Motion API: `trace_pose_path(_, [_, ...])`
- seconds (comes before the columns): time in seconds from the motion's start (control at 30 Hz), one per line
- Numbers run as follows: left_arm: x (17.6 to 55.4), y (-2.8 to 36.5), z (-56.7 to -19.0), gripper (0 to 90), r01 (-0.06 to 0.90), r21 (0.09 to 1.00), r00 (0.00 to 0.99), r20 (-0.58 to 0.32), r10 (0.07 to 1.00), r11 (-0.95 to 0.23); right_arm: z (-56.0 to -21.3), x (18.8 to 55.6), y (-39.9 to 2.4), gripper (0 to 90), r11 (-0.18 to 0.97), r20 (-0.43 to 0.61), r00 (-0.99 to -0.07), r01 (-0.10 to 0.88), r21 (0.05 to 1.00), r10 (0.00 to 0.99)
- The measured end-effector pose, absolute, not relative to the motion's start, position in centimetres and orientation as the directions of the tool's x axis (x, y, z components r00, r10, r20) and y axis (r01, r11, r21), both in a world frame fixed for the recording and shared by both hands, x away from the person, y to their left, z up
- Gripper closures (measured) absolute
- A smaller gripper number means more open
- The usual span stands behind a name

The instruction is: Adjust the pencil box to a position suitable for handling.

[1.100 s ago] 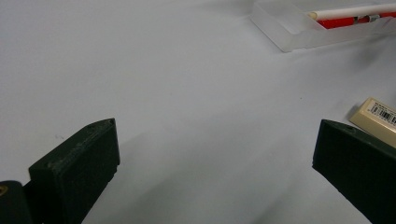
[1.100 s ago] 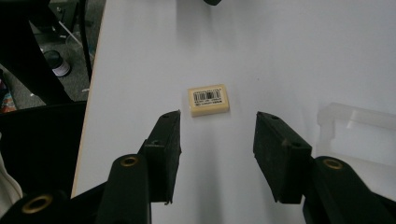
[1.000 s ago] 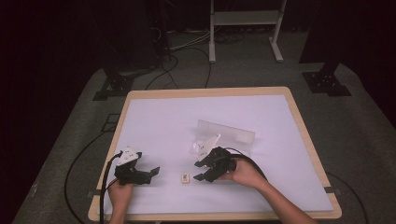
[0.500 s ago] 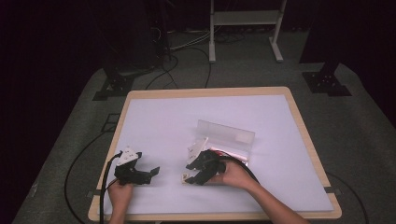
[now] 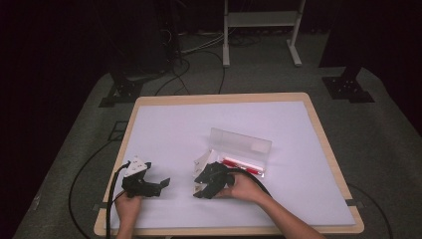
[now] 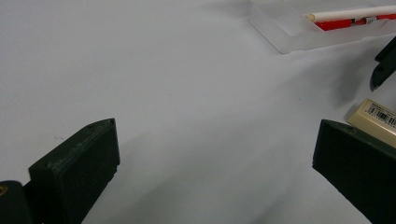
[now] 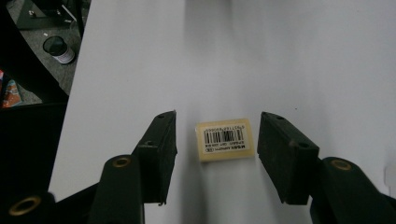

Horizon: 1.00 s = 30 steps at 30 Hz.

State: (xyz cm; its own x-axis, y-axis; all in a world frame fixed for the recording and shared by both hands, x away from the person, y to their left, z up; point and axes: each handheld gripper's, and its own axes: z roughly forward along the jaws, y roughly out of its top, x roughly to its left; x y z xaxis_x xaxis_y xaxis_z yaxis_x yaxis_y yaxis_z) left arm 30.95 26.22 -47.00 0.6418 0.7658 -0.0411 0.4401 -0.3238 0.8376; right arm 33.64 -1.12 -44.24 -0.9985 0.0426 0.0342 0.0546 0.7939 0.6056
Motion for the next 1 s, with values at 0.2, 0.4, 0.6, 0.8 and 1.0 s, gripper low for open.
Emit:
trace_pose_path(0.2, [31.0, 26.2, -47.0, 0.1, 0.441, 0.838, 0.642, -0.042, 0.766, -0.323, -44.8, 33.9, -0.8, 48.3, 0.804, 0.036, -0.999, 0.052, 0.593, 0.038])
trace_pose_path(0.4, [30.9, 26.2, -47.0, 0.1, 0.44, 0.838, 0.642, -0.043, 0.766, -0.322, -45.4, 33.9, -0.5, 55.1, 0.82, 0.024, -0.999, 0.039, 0.571, 0.031])
trace_pose_path(0.6, [30.9, 26.3, -47.0, 0.1, 0.44, 0.839, 0.642, -0.043, 0.765, -0.321, -45.5, 33.9, -0.5, 58.1, 0.823, 0.015, -1.0, 0.023, 0.567, 0.018])
trace_pose_path(0.8, [30.9, 26.2, -47.0, 0.1, 0.44, 0.839, 0.641, -0.043, 0.766, -0.321, -44.9, 34.2, -1.0, 58.2, 0.82, 0.011, -0.999, 0.031, 0.571, 0.03])
trace_pose_path(1.0, [30.9, 26.2, -47.0, 0.1, 0.442, 0.838, 0.64, -0.044, 0.767, -0.32, -43.5, 35.2, -2.1, 58.3, 0.806, 0.005, -0.998, 0.056, 0.59, 0.065])
